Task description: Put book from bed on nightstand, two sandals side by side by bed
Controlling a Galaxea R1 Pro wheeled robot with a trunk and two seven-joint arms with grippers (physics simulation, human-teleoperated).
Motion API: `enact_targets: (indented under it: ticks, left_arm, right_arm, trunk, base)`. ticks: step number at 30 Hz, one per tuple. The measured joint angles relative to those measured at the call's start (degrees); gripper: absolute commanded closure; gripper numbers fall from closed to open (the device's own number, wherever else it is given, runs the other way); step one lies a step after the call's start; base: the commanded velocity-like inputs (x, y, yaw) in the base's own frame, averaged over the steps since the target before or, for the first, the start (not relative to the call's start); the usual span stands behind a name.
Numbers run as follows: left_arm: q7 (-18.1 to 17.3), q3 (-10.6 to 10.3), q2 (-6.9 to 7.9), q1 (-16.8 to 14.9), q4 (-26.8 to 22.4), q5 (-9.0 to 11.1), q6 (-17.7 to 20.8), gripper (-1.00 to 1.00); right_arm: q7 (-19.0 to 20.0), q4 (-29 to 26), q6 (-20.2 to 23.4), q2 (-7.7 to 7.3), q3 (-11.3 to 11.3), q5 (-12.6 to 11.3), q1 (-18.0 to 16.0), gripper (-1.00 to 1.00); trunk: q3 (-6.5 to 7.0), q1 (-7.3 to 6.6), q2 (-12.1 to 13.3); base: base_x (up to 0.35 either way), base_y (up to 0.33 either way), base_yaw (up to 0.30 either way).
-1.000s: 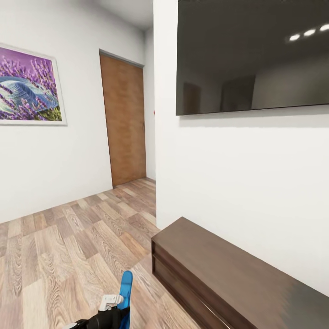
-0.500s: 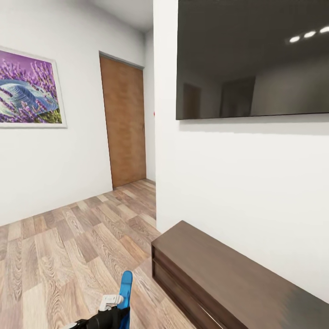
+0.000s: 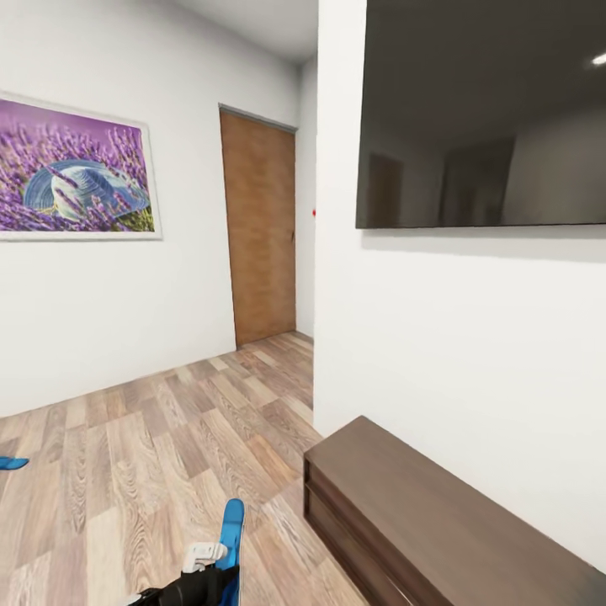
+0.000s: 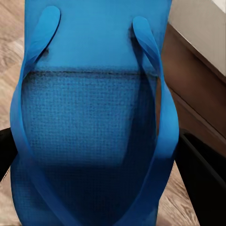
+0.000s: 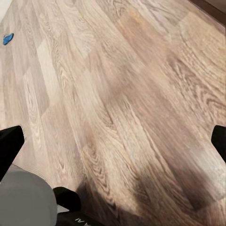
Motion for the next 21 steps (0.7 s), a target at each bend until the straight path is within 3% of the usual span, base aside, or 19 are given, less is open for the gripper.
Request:
enact_targets:
  ticks: [21]
  left_arm:
    - [0.00, 0.01, 0.00, 0.00, 0.01, -0.03, 0.01, 1.00]
  right_arm:
    - [0.00, 0.00, 0.00, 0.00, 0.00, 0.00, 0.00, -1.00]
  trunk:
    - [3.77, -4.61, 8.42]
  base:
    - [0.000, 0.000, 0.293]
